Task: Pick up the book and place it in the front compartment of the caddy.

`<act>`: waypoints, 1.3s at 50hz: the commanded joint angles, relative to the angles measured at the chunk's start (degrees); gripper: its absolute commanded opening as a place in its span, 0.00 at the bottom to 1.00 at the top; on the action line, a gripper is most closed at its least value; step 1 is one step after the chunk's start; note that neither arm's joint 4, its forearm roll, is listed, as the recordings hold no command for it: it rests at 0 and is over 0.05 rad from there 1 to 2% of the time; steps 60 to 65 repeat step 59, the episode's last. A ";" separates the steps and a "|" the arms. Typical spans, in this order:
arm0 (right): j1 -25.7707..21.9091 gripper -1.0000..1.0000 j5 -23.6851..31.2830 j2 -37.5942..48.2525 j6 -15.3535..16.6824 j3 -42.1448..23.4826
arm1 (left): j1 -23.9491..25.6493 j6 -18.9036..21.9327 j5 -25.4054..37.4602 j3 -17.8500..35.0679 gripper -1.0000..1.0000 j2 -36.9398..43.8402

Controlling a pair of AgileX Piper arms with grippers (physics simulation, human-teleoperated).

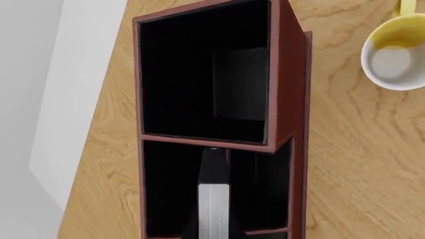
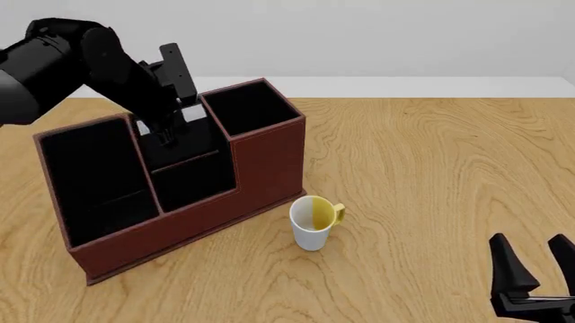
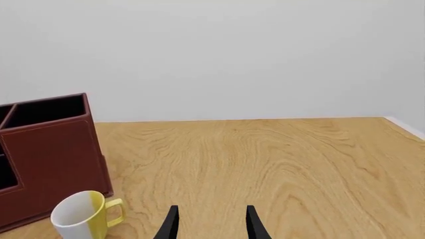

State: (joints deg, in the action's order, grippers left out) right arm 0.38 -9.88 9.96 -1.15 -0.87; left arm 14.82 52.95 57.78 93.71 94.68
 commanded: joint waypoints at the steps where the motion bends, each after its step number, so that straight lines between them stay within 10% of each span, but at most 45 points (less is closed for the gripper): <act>1: 0.21 1.00 0.28 -0.31 0.02 0.10 | -0.58 1.29 -2.65 -0.10 0.00 2.16; 12: 0.15 1.00 -2.17 2.18 0.18 0.27 | -2.71 3.01 -4.56 0.72 0.00 4.43; 13: 0.06 1.00 -2.41 2.49 0.05 0.26 | -2.93 3.11 -4.80 1.05 1.00 4.67; 65: 0.07 1.00 3.65 -3.79 -0.42 -0.24 | 2.19 2.04 3.90 2.97 1.00 -10.38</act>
